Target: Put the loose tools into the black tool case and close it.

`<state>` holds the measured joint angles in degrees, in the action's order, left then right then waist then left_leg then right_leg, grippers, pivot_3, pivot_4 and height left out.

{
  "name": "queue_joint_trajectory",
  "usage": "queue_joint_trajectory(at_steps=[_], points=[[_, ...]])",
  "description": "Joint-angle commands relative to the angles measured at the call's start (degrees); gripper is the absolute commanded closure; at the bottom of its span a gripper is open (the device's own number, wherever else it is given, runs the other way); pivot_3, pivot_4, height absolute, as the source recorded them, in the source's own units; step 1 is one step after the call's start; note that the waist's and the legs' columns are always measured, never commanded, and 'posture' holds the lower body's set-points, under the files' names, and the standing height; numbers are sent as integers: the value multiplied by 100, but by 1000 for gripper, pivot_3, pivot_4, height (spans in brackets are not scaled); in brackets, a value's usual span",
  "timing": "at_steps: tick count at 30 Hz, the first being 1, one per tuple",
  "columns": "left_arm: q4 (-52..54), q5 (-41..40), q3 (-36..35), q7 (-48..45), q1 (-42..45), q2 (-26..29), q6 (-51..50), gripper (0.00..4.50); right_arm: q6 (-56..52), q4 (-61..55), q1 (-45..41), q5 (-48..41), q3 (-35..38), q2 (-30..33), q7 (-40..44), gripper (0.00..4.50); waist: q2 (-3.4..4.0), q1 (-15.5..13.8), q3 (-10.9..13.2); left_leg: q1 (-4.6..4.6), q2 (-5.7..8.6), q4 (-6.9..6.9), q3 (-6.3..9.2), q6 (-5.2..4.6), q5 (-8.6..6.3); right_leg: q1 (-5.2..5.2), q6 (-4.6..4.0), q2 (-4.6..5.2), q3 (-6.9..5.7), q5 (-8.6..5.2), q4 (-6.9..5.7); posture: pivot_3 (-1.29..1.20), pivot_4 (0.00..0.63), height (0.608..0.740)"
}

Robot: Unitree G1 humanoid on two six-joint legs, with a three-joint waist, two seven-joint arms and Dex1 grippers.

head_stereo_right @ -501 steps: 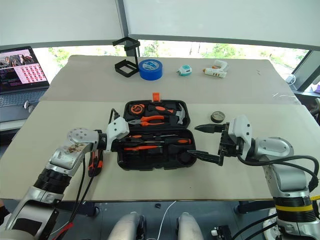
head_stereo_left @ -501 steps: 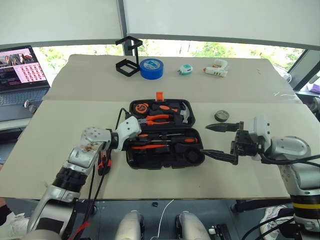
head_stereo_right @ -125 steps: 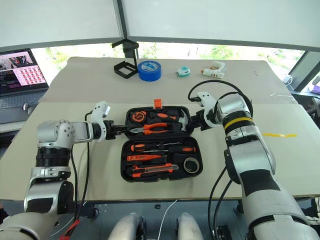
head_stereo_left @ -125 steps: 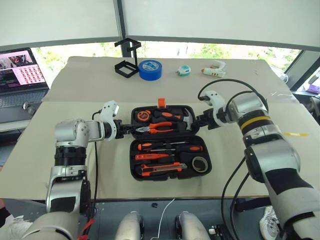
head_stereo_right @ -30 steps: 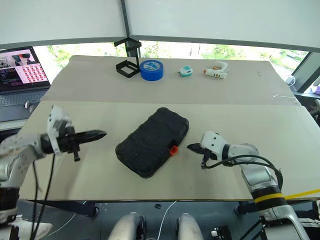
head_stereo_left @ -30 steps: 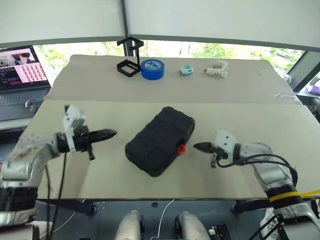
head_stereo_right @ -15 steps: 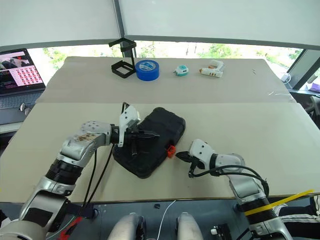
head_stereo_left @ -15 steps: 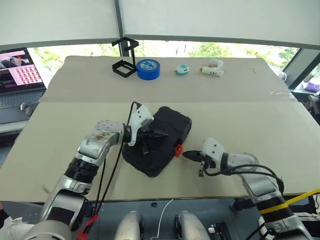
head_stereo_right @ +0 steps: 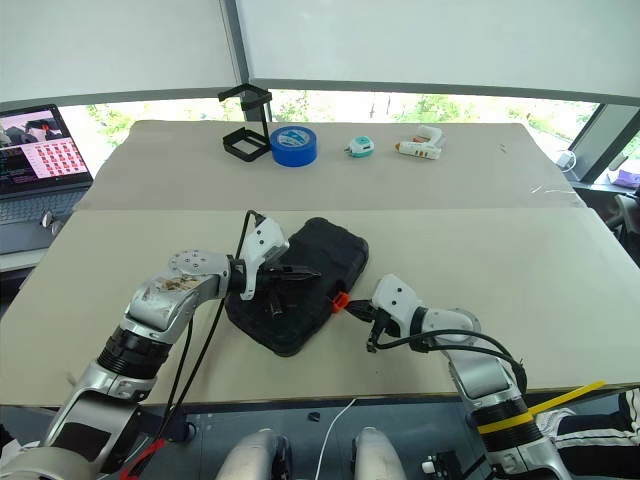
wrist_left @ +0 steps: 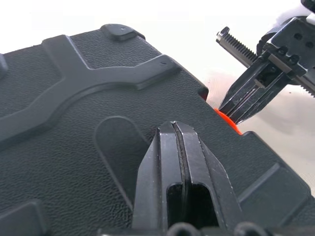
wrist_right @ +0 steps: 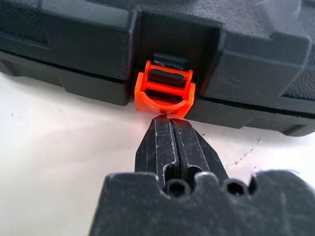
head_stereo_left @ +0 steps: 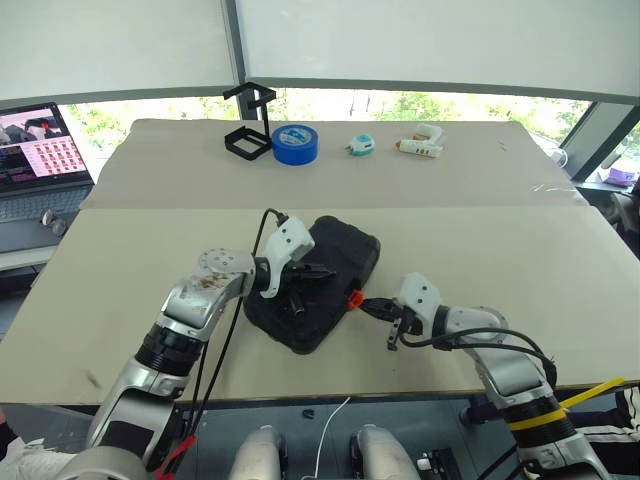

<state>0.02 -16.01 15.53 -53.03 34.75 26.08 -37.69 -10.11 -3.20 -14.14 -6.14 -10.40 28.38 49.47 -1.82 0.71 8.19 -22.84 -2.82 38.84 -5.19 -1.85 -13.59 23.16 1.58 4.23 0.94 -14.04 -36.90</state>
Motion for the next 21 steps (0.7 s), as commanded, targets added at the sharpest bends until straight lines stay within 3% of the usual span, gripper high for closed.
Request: queue_joint_trajectory(at_steps=[1,14,21], points=[[-327,126,280,9,-326,37,-402,4490,-105,-460,-76,-617,258,-173,110,4500,0,9,0,0,-1,0,1,0,0,0,0,0,0,0,0,0,150,740],[-508,181,250,5,-234,30,-451,4490,-297,-543,-154,-1075,393,-495,144,4500,9,22,-18,8,-3,-5,11,0,0,-3,-4,-7,3,-1,-5,0,150,740],[-496,183,233,4,-249,37,-480,4490,-693,-660,0,-1076,530,-101,135,4500,8,2,-27,7,3,-4,11,0,0,-7,-3,2,2,-2,1,0,150,740]])
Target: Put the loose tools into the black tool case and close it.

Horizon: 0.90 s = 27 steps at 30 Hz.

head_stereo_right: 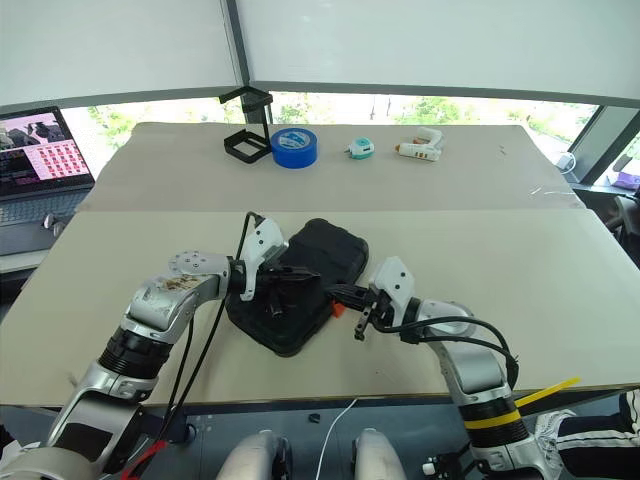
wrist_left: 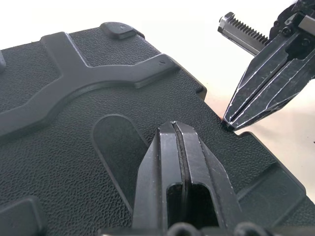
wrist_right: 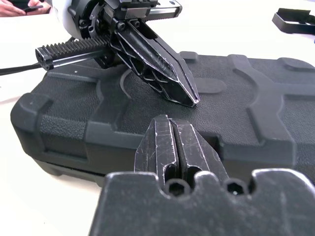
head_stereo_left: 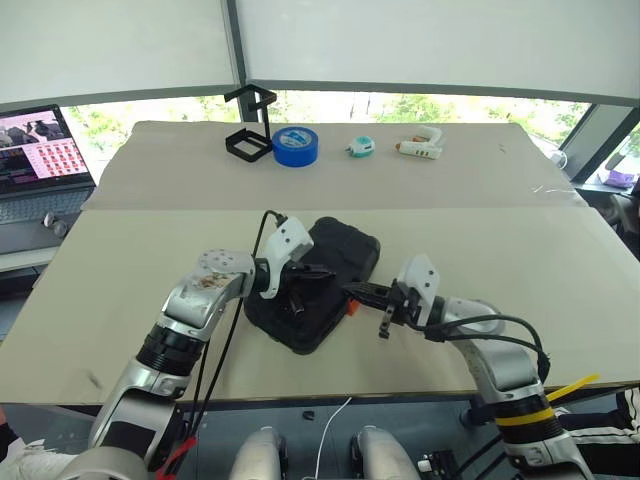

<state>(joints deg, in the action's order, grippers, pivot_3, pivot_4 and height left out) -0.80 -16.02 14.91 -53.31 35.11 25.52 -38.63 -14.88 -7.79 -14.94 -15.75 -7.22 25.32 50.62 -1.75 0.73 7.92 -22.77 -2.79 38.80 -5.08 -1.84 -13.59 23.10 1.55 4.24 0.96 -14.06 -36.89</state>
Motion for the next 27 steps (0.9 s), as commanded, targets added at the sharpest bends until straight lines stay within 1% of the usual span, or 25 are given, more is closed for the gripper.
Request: queue_joint_trajectory(at_steps=[1,7,13,19,23,27], points=[[-404,183,291,32,-291,96,-395,4490,-268,-237,123,-142,229,271,19,4500,0,-3,0,0,0,0,0,0,0,0,0,0,-1,0,0,0,150,740],[-341,177,284,33,-337,103,-434,4490,-855,-364,347,-92,39,578,8,4500,2,-4,-3,0,0,-1,1,-1,0,0,-2,1,0,-1,2,0,150,740],[-327,179,295,17,-341,124,-454,4490,-994,-40,217,272,-379,416,-232,4500,3,-4,-5,-1,0,-1,2,-1,-1,1,-4,1,-1,-2,3,0,150,740],[-323,187,317,8,-329,143,-491,4490,-695,463,-61,489,-536,72,-421,4500,-1,3,-16,-1,-2,-2,3,-1,-1,1,-4,-2,-2,-3,6,0,150,740],[-317,181,328,-1,-317,142,-534,4490,-161,731,-39,136,-261,-365,-349,4500,-12,19,-26,1,-3,-5,4,-1,-1,0,-4,-3,-2,-3,7,0,150,740],[-325,177,336,0,-308,149,-541,4490,589,913,87,170,-107,-514,-261,4500,-14,33,-27,4,-6,-5,6,-1,-1,0,-7,-9,1,-4,6,0,150,740]])
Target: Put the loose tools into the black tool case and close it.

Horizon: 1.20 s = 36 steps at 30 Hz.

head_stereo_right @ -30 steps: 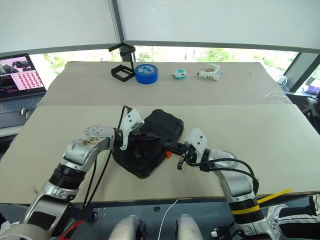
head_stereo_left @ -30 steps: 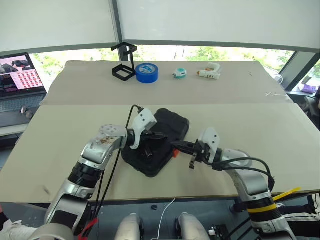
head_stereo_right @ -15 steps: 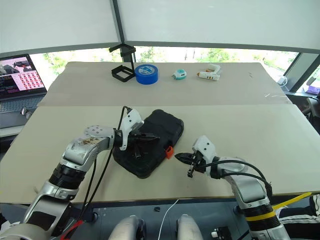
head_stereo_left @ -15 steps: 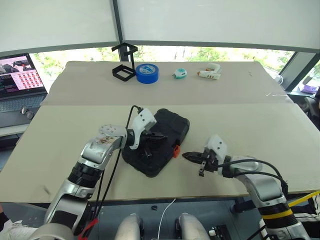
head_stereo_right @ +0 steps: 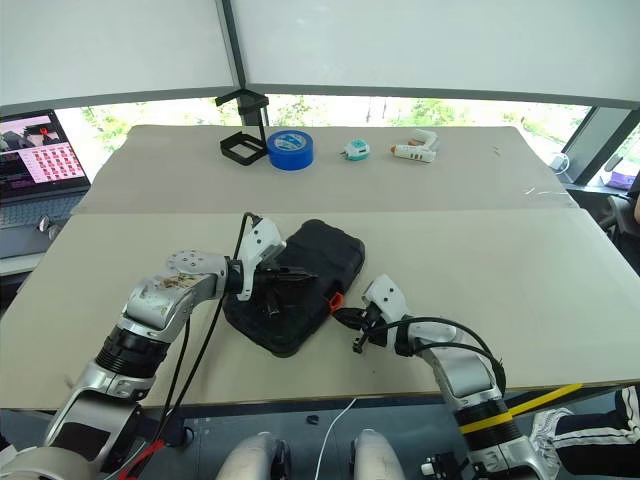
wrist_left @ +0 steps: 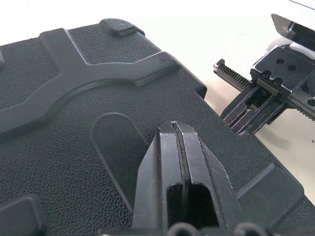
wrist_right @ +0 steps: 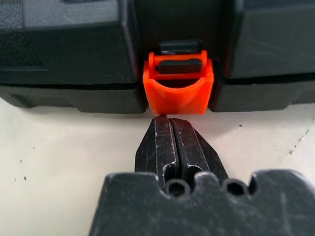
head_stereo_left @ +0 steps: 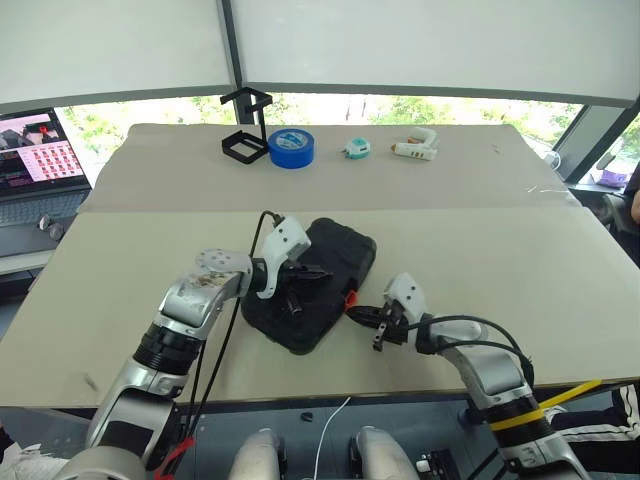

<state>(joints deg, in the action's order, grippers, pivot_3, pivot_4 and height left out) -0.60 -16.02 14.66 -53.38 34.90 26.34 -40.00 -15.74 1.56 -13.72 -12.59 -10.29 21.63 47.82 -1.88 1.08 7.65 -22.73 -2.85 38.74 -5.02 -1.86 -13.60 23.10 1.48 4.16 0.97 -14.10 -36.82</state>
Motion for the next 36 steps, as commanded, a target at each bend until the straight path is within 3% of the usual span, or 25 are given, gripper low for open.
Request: queue_joint_trajectory(at_steps=[1,11,16,17,21,25,36], points=[[-334,173,358,6,-290,76,-414,4490,821,-5,-16,-159,257,-186,7,4500,0,-1,0,0,0,0,1,0,0,-1,-1,-1,0,0,0,0,150,740],[-234,133,405,-10,-378,154,-625,4490,1364,-61,95,-332,456,-281,161,4500,1,19,1,0,-3,-6,0,0,0,4,-5,-3,3,-3,-1,0,150,740],[-202,125,393,28,-404,124,-663,4490,210,-506,190,-667,568,41,239,4500,1,16,0,1,-4,-11,0,1,0,4,-7,-3,4,-4,0,0,150,740],[-204,125,383,38,-405,118,-655,4500,-65,-590,211,-737,609,114,203,3922,2,13,0,2,-4,-11,0,1,0,4,-7,-2,4,-5,0,0,150,740],[-221,119,347,37,-409,135,-628,4500,-773,-993,352,-582,452,515,86,2728,6,-31,-3,2,-2,-18,1,1,-1,4,-10,9,1,-7,3,0,150,740],[-180,81,331,53,-444,160,-636,4500,-961,-1050,300,-442,340,375,-291,1360,7,-30,-4,1,-1,-21,0,0,-1,4,-11,15,1,-8,9,0,150,740],[-36,-8,345,81,-523,251,-716,4500,-831,-895,146,-388,193,3,-446,1360,7,-26,-4,1,3,-39,0,0,-1,5,-6,16,0,-14,19,0,150,740]])
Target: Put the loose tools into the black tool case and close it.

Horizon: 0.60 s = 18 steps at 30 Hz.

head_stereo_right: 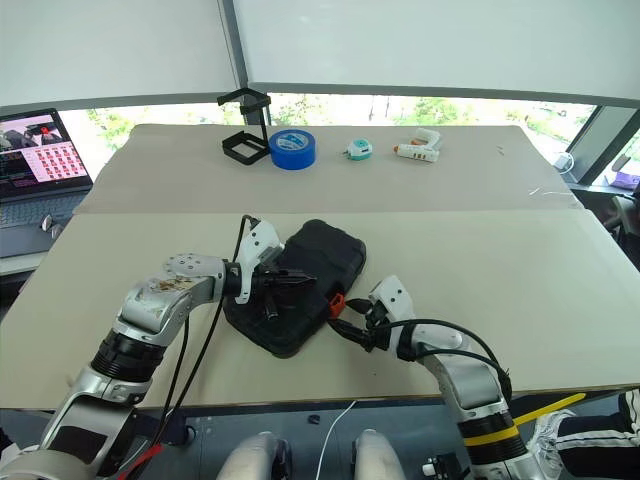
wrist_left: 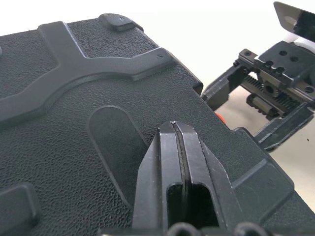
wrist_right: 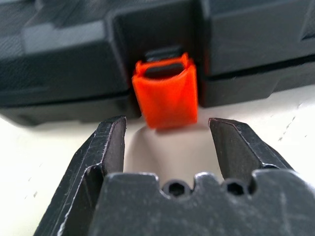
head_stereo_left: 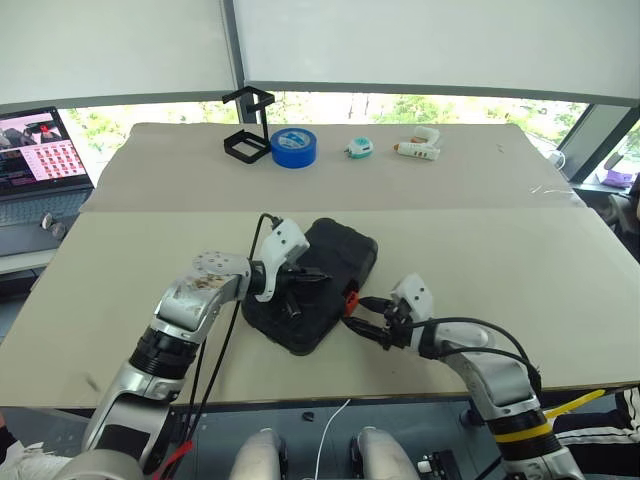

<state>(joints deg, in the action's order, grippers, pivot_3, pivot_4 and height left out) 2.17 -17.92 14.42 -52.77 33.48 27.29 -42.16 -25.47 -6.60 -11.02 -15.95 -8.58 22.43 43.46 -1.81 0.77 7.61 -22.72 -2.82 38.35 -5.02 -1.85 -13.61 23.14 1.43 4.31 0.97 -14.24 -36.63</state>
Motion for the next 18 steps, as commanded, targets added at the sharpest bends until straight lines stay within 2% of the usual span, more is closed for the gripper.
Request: queue_joint_trajectory(at_steps=[1,3,4,5,8,9,18], points=[[-316,177,365,24,-378,163,-502,4500,168,-67,-138,-59,26,-109,-11,1360,0,10,0,0,0,-1,0,0,0,0,0,0,0,0,0,0,150,740],[-318,170,367,34,-372,169,-505,4500,204,-64,-139,-42,23,-125,6,1360,0,14,0,1,0,-3,0,0,0,1,0,-4,0,0,-1,0,150,740],[-321,168,367,42,-369,166,-505,4500,218,-62,-133,-25,16,-121,16,1868,0,16,0,1,0,-3,0,0,0,2,-1,-4,0,0,-1,0,150,740],[-326,167,369,49,-365,162,-505,4500,228,-61,-126,-11,11,-116,23,2007,0,15,0,2,0,-4,0,0,0,1,-1,-4,0,0,-1,0,150,740],[-322,155,374,69,-362,148,-510,4500,279,-65,-96,24,-2,-85,62,3062,0,14,0,2,-1,-4,0,0,0,2,-1,-3,0,-1,-1,0,150,740],[-327,155,380,66,-360,149,-506,4500,323,-51,-94,34,6,-76,78,3219,0,13,0,2,0,-5,0,0,0,1,-2,-4,0,-2,0,0,150,740],[-348,153,410,41,-363,165,-517,4500,759,25,-83,59,203,86,248,3223,0,9,0,2,0,-5,0,0,0,1,-2,-2,0,-2,0,0,150,740]])
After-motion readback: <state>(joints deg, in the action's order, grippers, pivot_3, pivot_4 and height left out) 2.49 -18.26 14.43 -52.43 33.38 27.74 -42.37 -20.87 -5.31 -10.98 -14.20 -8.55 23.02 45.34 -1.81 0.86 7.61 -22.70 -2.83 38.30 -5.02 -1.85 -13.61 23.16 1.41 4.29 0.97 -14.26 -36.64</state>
